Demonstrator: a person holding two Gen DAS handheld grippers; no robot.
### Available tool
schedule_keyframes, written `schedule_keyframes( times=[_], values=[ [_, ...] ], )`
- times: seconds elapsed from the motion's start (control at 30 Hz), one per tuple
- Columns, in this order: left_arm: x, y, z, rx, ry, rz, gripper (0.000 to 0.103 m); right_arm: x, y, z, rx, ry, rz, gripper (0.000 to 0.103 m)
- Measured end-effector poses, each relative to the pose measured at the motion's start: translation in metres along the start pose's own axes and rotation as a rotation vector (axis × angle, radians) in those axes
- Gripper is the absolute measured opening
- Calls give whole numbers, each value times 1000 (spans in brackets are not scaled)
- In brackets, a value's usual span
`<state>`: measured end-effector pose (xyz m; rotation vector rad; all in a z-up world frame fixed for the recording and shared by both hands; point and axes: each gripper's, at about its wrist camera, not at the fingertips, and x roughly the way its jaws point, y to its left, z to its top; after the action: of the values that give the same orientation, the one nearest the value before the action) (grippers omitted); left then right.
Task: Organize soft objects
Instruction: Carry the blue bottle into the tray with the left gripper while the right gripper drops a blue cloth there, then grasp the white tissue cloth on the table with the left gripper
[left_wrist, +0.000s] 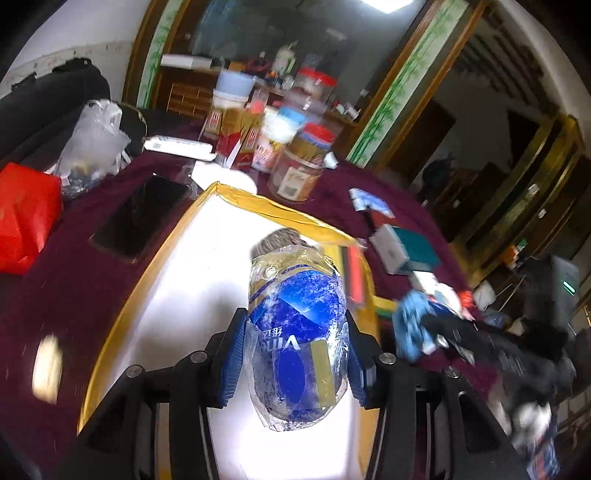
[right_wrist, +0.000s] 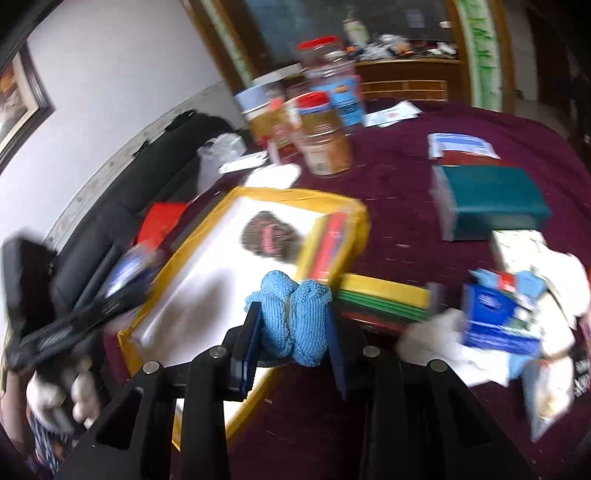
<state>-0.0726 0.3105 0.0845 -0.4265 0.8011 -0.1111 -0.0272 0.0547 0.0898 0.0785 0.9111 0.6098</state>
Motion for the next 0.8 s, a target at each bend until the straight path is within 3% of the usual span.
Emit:
schedule_keyframes(
  times=[0.1,0.3,0.4,0.5,0.63,0.8],
  values=[
    [40,14,25,-23,46,49,50,23,24,10,-41,39,24,32],
    [84,39,47,-75,59,130,56,74,50,23,-78,114,19,33],
    [89,47,48,-118,73,107,61,102,51,27,-88,144,-26,38],
    [76,49,46,-141,55,68,69,114,49,29,-97,144,-55,52],
    [46,40,40,-150,19,20,72,99,40,32,-44,102,-10,58],
    [13,0,19,-93,17,-58,79,25,1,24,14,-47,1,69]
  ],
)
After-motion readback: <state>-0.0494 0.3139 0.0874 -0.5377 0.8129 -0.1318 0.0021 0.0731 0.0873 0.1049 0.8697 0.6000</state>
